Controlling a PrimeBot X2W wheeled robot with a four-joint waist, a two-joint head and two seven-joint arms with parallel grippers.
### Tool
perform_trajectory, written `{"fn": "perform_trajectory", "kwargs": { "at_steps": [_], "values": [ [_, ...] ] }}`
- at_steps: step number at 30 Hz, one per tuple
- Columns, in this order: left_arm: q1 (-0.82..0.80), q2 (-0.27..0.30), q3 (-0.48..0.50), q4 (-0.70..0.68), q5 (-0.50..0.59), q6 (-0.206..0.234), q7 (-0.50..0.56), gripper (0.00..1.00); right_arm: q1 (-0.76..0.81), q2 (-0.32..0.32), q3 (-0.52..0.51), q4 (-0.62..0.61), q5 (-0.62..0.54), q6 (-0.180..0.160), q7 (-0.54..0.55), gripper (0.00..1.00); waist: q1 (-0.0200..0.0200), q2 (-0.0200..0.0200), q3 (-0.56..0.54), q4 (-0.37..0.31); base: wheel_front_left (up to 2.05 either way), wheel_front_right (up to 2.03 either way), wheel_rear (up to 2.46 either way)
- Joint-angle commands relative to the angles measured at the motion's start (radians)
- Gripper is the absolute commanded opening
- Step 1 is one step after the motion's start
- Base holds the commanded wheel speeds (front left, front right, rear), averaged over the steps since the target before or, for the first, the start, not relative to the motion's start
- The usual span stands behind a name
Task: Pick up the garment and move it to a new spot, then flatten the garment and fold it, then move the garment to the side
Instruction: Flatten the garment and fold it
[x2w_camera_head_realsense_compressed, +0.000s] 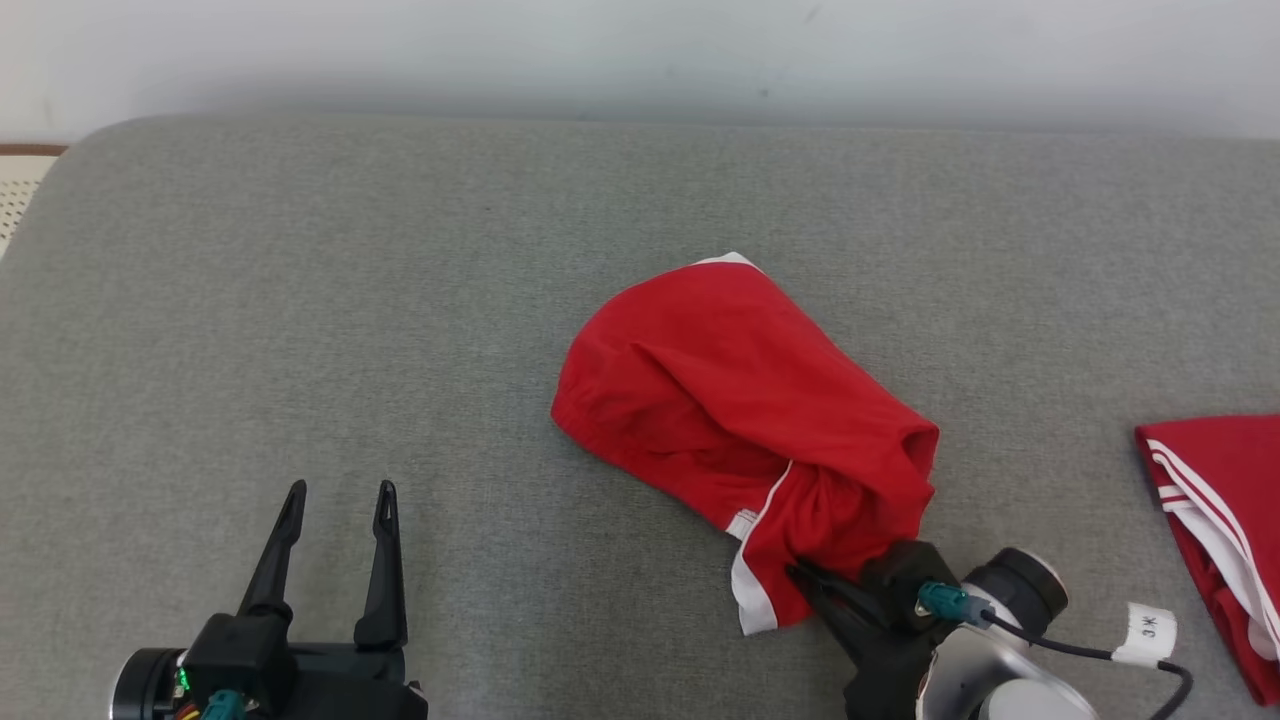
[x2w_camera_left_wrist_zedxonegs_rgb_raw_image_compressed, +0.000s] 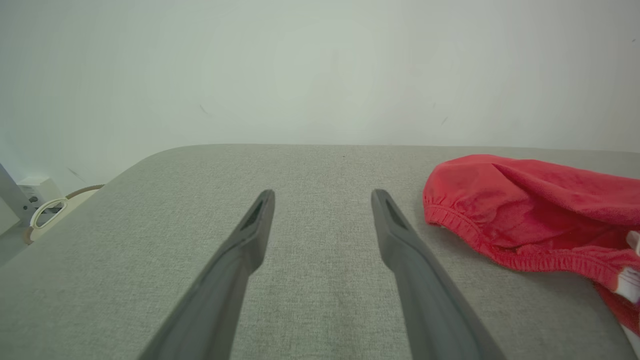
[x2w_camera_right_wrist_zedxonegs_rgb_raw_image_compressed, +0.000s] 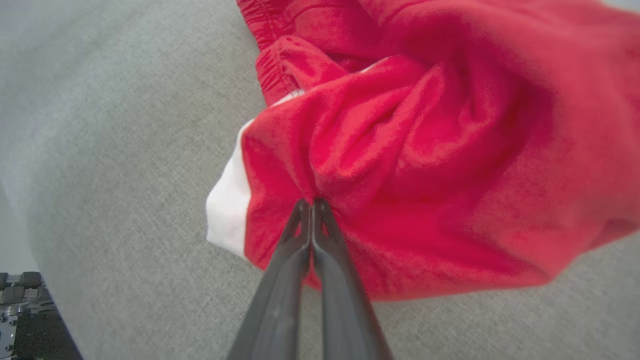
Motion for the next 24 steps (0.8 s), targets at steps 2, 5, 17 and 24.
{"fn": "perform_trajectory", "kwargs": {
  "at_steps": [2, 5, 17, 24],
  "values": [
    [-0.011, 0.007, 0.007, 0.004, 0.005, 0.001, -0.007, 1.0, -0.017, -0.011, -0.006, -0.035, 0.015, -0.001, -0.012, 0.0, -0.0001, -0.0001, 0.009, -0.024, 0.0, 0.0, 0.0],
    [-0.012, 0.012, 0.016, 0.004, 0.008, 0.006, -0.009, 1.0, -0.016, -0.026, -0.023, -0.102, 0.032, -0.001, -0.03, 0.0, -0.0001, -0.0001, 0.014, -0.051, 0.0, 0.0, 0.0],
    [-0.031, 0.026, 0.012, -0.004, 0.018, 0.002, -0.002, 1.0, 0.065, 0.069, -0.397, -0.151, 0.06, -0.001, -0.103, 0.0, -0.0001, -0.0001, 0.031, -0.108, 0.0, 0.0, 0.0],
    [-0.042, 0.022, -0.012, -0.003, 0.023, -0.008, 0.011, 1.0, 0.015, 0.136, -0.508, 0.001, 0.115, -0.001, -0.18, 0.0, -0.0001, -0.0001, 0.036, -0.121, 0.0, 0.0, 0.0]
  ]
}}
